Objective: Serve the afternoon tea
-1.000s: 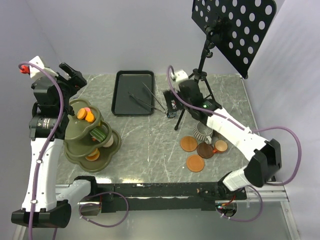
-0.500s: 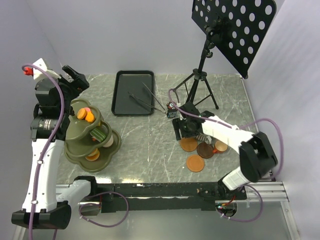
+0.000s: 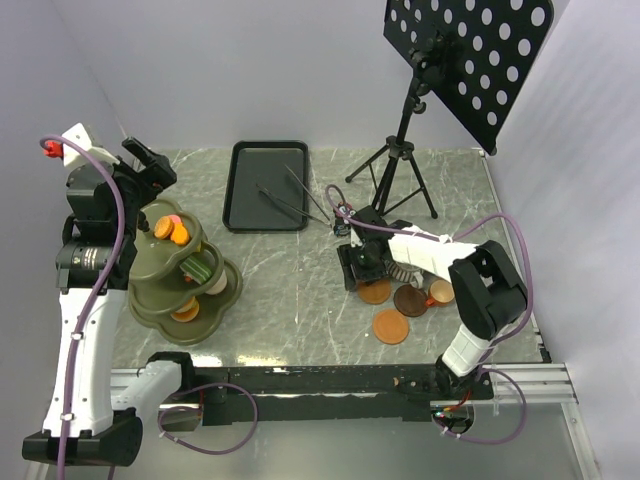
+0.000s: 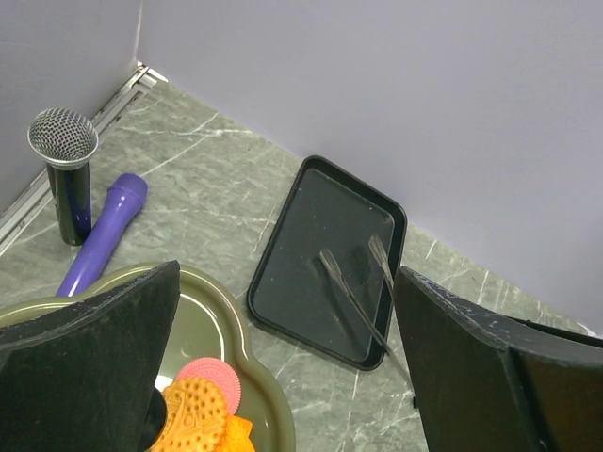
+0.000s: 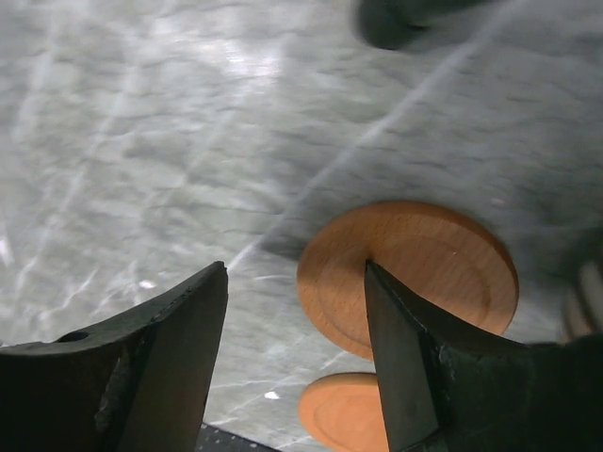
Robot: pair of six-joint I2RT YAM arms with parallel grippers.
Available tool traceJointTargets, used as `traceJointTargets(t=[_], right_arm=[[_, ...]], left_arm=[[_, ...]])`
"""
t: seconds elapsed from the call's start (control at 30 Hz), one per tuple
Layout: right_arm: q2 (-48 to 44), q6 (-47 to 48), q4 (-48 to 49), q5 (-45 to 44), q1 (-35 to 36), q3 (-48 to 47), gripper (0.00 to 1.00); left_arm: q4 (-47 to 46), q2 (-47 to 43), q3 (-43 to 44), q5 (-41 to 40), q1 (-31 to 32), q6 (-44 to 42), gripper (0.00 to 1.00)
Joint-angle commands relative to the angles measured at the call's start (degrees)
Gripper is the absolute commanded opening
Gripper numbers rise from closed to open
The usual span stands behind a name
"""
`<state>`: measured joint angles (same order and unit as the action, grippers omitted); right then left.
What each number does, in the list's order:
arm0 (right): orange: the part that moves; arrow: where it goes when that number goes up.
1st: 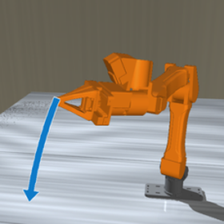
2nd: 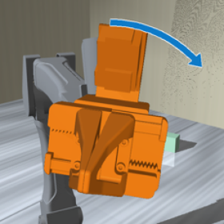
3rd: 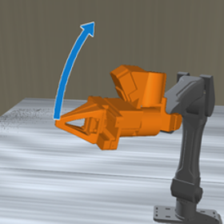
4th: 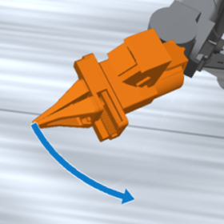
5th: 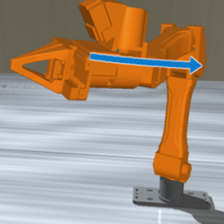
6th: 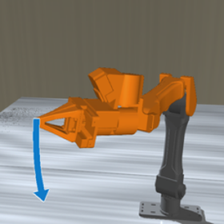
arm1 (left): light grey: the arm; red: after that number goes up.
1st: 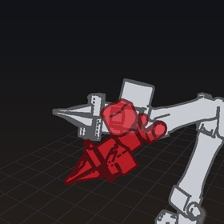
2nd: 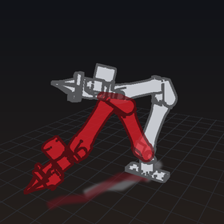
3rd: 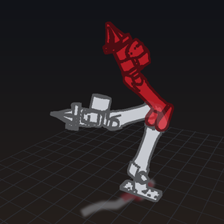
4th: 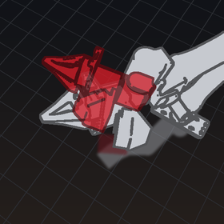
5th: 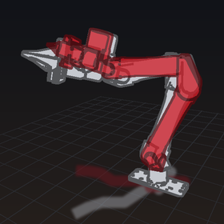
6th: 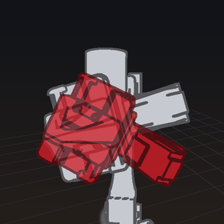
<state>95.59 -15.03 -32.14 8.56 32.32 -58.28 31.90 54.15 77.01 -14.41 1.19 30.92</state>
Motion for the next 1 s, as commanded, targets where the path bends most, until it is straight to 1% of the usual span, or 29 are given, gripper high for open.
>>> traceJointTargets(t=[0.0,0.1,0.27,0.47,0.6,0.73,0.87,0.97], right_arm=[[0.8,4.0,4.2,10.1,1.3,-1.3,0.67],[4.0,6.5,5.3,13.0,3.0,-4.2,0.67],[11.6,8.8,4.9,15.4,6.1,-13.6,0.67],[19.7,7.6,4.9,16.7,10.7,-24.9,0.66],[24.1,5.7,6.1,14.7,13.7,-30.4,0.66],[27.3,3.2,7.6,13.8,15.3,-34.1,0.64],[28.7,2.1,11.1,13.5,15.6,-34.5,0.63],[31.2,1.4,11.5,13.7,15.5,-38.1,0.63]], left_arm=[[0.2,-0.3,0.4,0.2,-0.2,0.5,1.0],[1.2,-0.4,0.3,0.0,-0.2,0.3,1.0],[3.0,-1.1,0.6,-0.7,-0.2,-0.8,1.0],[4.7,-2.6,-0.4,-0.9,-0.3,-2.0,1.0],[5.1,-4.0,-1.8,-0.7,-0.3,-2.4,1.0],[5.1,-4.8,-2.7,0.2,-0.3,-2.1,1.0],[5.0,-5.1,-3.2,-0.1,-0.2,-2.2,1.0],[5.0,-4.9,-3.0,-0.1,-0.3,-2.1,1.0]])
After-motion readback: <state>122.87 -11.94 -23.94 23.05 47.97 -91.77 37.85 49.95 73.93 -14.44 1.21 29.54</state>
